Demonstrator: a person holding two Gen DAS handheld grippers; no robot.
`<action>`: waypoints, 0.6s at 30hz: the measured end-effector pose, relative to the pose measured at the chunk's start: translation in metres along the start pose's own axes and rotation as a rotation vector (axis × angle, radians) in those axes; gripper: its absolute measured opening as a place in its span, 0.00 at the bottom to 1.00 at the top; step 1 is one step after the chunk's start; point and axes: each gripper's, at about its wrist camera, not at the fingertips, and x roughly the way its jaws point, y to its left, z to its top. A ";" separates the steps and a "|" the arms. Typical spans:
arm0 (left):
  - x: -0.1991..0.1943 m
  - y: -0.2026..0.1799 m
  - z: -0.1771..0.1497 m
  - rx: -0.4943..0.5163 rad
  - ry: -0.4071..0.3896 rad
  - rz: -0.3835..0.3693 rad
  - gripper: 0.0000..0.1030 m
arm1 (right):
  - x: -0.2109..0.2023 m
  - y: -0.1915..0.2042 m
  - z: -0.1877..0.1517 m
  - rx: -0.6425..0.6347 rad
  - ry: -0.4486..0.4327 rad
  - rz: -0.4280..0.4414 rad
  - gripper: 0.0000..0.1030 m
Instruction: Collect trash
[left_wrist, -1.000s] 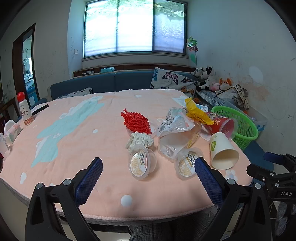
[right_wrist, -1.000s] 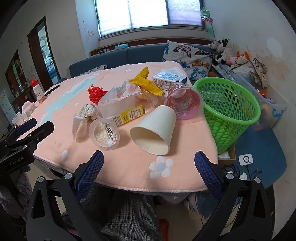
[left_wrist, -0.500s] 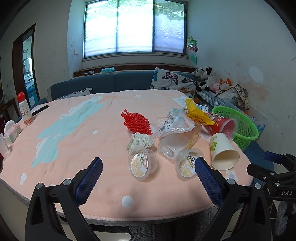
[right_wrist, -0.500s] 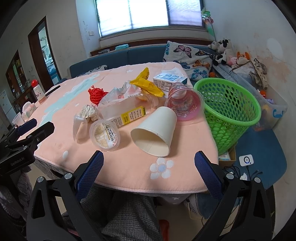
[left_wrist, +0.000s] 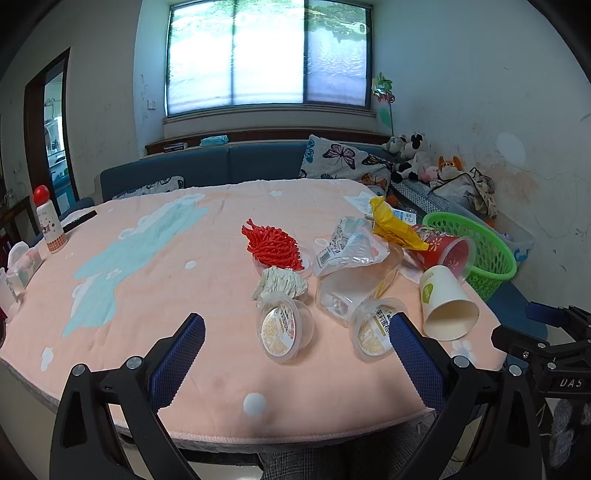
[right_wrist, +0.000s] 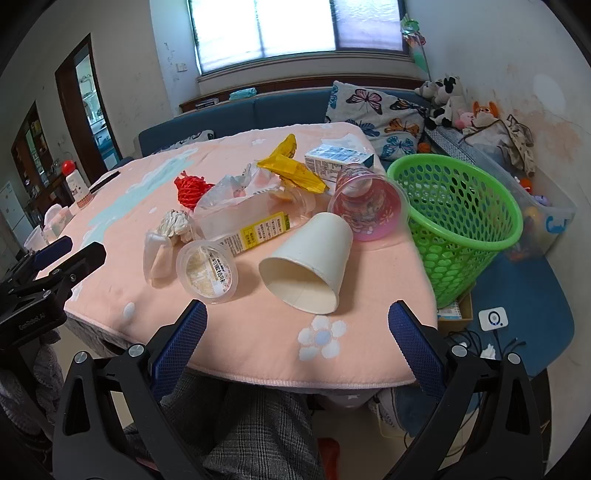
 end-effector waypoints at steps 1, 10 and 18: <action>0.001 0.000 0.001 0.001 0.001 0.000 0.94 | 0.000 0.000 0.000 0.001 0.001 0.001 0.95; 0.008 0.005 0.007 0.000 0.007 -0.001 0.94 | 0.007 -0.002 0.002 0.003 0.008 0.004 0.95; 0.011 0.005 0.006 0.001 0.007 -0.005 0.94 | 0.012 -0.002 0.004 0.006 0.009 0.008 0.95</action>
